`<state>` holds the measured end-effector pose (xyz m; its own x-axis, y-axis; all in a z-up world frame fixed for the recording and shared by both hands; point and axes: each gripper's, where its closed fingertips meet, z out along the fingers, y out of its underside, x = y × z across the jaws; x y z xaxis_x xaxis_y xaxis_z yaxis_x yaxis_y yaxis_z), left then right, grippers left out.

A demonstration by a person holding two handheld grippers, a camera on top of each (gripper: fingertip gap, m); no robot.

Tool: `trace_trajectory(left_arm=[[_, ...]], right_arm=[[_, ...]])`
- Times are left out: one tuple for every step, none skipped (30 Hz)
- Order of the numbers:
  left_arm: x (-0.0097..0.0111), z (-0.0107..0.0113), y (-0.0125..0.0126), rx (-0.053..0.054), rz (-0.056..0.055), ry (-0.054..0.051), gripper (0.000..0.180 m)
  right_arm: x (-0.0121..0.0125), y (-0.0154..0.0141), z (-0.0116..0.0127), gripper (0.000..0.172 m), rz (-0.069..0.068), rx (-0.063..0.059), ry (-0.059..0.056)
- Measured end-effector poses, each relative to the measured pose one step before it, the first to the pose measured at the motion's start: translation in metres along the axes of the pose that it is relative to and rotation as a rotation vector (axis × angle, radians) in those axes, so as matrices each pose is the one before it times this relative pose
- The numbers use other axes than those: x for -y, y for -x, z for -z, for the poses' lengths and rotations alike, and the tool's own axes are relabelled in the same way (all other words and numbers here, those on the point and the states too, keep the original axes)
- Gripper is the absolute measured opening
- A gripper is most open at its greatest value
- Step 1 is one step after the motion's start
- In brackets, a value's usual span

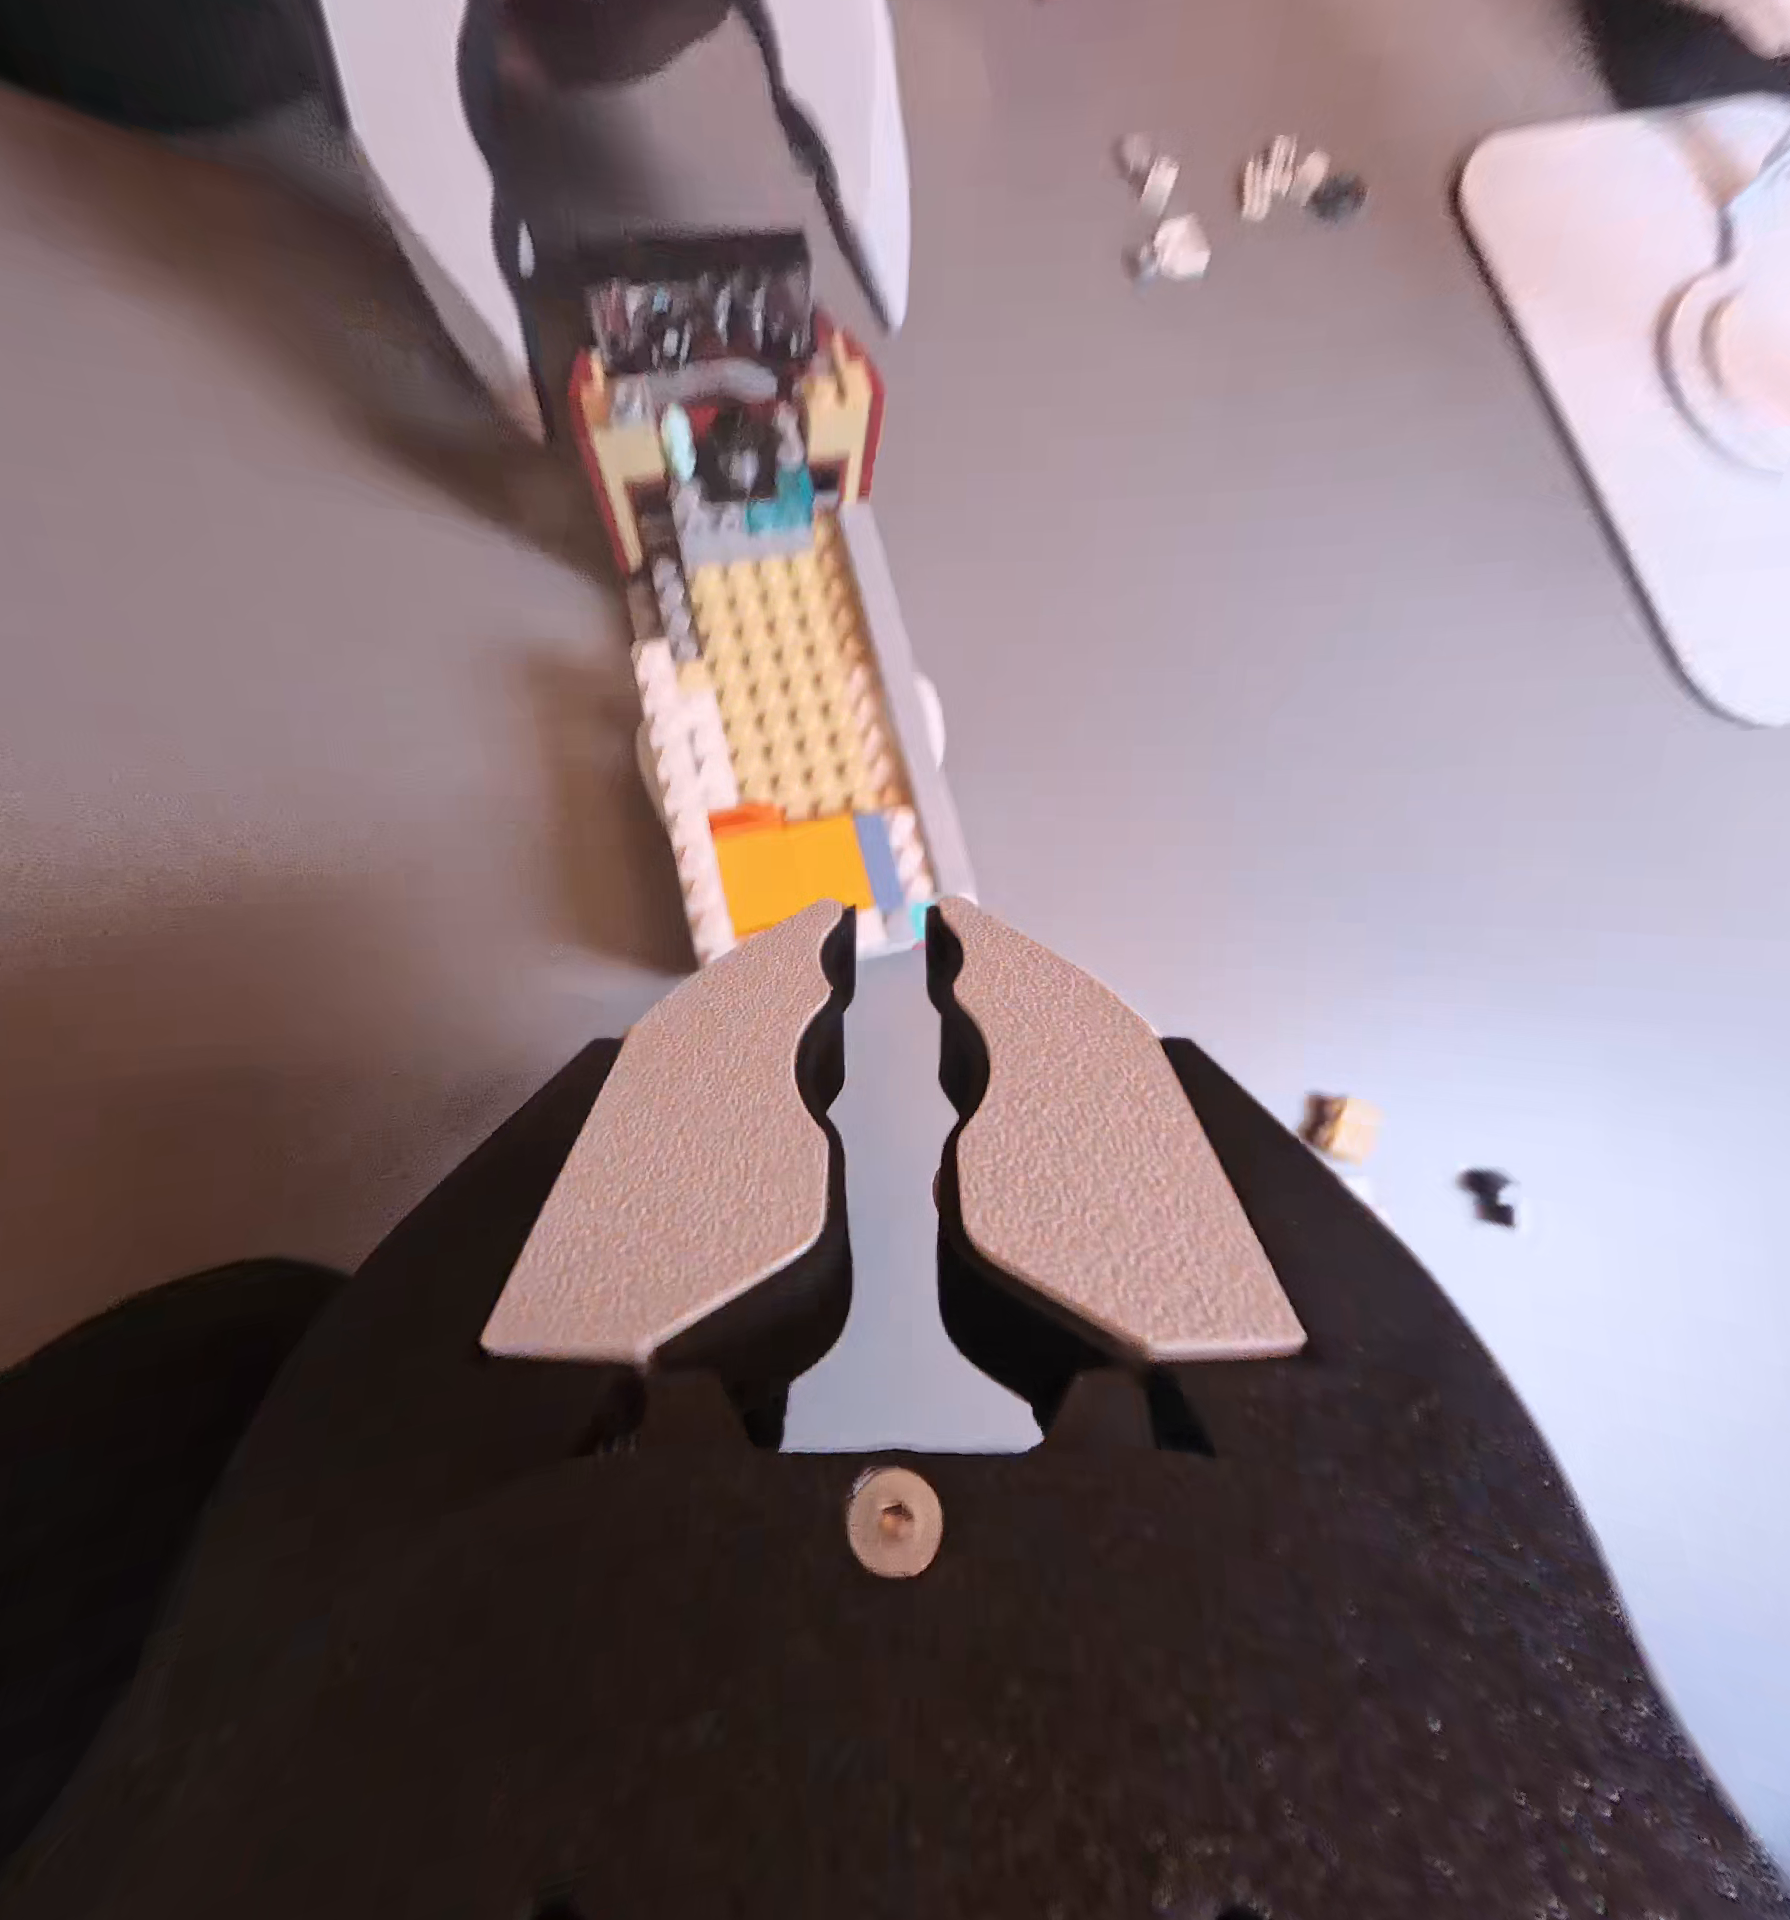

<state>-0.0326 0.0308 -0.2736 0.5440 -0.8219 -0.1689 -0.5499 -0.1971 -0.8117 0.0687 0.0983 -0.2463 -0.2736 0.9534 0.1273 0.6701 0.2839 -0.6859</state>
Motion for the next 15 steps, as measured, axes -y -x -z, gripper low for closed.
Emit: trace_trajectory(left_arm=[[-0.00418,-0.00205,-0.00023,0.0039,-0.0204,0.0273,0.080],[-0.00394,-0.00166,-0.00004,0.0048,-0.0262,0.0251,0.077],[-0.00359,-0.00099,0.00035,0.0061,-0.0299,0.0225,0.068],[-0.00062,-0.00030,0.00131,0.0104,-0.0221,0.0033,0.067],[0.00010,-0.00002,0.00009,-0.0035,0.0005,0.0017,0.067],[0.00003,-0.00004,0.00027,-0.0027,0.0005,0.0007,0.066],[-0.00004,-0.00005,0.00026,-0.0002,-0.0031,-0.0030,0.066],[0.00001,0.00014,0.00004,-0.0023,-0.0001,-0.0053,0.066],[-0.00024,0.00023,0.00032,-0.0018,0.0004,-0.0058,0.066],[-0.00039,0.00031,0.00057,-0.0019,-0.0007,-0.0071,0.066],[-0.00043,0.00050,0.00071,-0.0029,-0.0005,-0.0097,0.066],[-0.00048,0.00047,0.00072,-0.0023,0.0005,-0.0120,0.066],[-0.00047,0.00048,0.00106,0.0004,0.0028,-0.0107,0.066],[-0.00068,0.00051,0.00118,0.0033,0.0036,-0.0070,0.066],[-0.00082,0.00061,0.00139,0.0050,0.0022,-0.0038,0.066]], right_arm=[[-0.01166,0.00616,-0.00042,0.014,-0.0120,-0.0016,0.0163],[-0.00872,0.00390,-0.00112,0.014,-0.0084,-0.0039,0.0103],[-0.00593,0.00120,-0.00146,0.014,-0.0109,-0.0060,0.0024],[-0.00356,-0.00100,-0.00158,0.014,-0.0163,-0.0041,-0.0041],[-0.00206,-0.00257,-0.00165,0.014,-0.0200,0.0011,-0.0066],[-0.00126,-0.00370,-0.00212,0.014,-0.0196,0.0037,-0.0055],[-0.00069,-0.00439,-0.00230,0.014,-0.0159,0.0053,-0.0033],[-0.00013,-0.00381,-0.00267,0.014,-0.0126,0.0101,-0.0010],[0.00026,-0.00260,-0.00313,0.014,-0.0094,0.0166,0.0014],[0.00102,-0.00178,-0.00338,0.014,-0.0039,0.0188,0.0011],[0.00134,-0.00124,-0.00332,0.014,0.0011,0.0196,0.0015],[0.00128,-0.00050,-0.00308,0.014,0.0021,0.0222,0.0049],[0.00140,0.00037,-0.00250,0.014,0.0019,0.0245,0.0063],[0.00159,0.00133,-0.00163,0.014,0.0044,0.0237,0.0051],[0.00167,0.00194,-0.00074,0.014,0.0095,0.0192,0.0032]])
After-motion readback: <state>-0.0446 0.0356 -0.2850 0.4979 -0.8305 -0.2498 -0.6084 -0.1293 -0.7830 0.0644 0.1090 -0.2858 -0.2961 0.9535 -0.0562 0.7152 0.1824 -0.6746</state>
